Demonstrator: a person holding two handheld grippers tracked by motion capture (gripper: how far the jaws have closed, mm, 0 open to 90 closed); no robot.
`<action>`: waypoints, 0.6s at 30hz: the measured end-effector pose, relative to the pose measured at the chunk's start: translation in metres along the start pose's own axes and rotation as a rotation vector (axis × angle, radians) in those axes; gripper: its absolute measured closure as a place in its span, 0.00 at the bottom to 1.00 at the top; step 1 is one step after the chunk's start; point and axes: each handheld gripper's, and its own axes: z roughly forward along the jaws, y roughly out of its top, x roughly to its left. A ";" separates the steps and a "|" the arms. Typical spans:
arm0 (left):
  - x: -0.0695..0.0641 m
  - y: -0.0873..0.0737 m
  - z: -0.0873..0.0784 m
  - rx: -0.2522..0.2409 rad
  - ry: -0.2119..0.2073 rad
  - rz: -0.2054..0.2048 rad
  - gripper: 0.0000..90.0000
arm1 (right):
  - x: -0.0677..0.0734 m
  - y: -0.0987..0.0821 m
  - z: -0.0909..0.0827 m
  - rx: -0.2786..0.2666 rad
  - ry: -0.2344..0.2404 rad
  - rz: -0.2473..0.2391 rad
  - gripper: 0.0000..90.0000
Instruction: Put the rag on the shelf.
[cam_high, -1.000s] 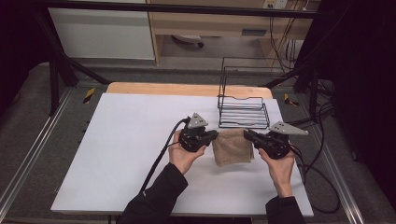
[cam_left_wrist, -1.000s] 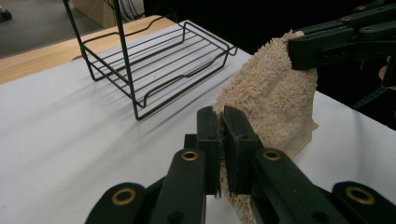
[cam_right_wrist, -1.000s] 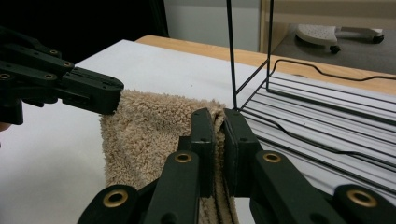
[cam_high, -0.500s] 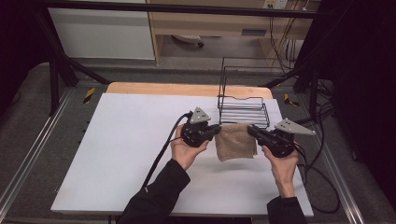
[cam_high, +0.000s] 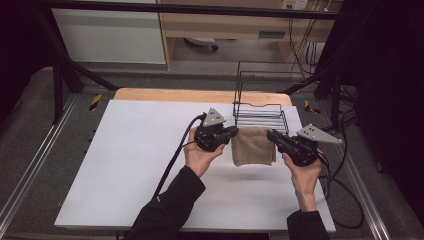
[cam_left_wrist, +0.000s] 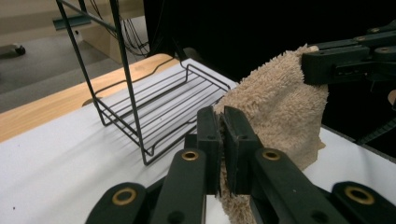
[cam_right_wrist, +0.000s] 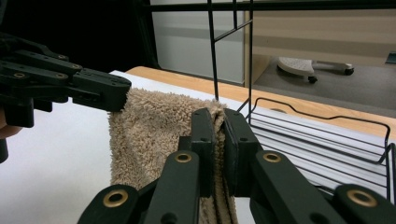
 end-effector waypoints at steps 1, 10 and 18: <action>0.000 0.001 0.000 -0.006 0.000 0.001 0.95 | 0.000 0.001 0.000 -0.004 -0.003 0.002 0.93; 0.001 0.011 -0.002 -0.047 0.012 0.012 0.95 | 0.001 0.012 -0.001 -0.041 -0.028 -0.005 0.93; 0.001 0.018 -0.004 -0.095 0.015 0.016 0.96 | 0.002 0.022 -0.005 -0.067 -0.037 -0.022 0.93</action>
